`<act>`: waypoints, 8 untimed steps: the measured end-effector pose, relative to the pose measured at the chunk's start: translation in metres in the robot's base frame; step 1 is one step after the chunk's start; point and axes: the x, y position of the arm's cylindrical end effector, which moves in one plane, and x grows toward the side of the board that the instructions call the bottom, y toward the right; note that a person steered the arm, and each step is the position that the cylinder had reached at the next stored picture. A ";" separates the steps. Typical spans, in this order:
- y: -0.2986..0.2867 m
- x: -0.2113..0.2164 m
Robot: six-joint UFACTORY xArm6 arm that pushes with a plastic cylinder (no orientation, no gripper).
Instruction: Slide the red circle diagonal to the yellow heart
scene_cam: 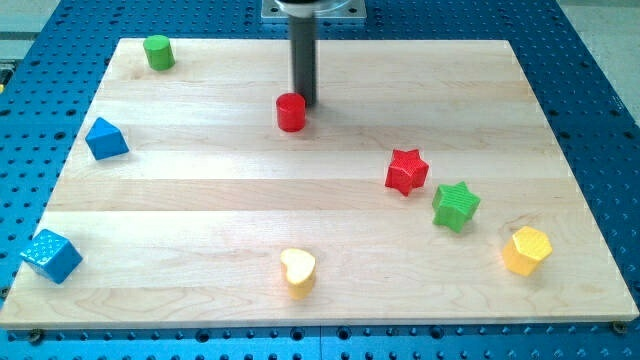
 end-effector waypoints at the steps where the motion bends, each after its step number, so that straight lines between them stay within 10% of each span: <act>1: 0.000 -0.015; 2: -0.056 -0.068; 4: -0.032 0.035; 8: -0.018 0.050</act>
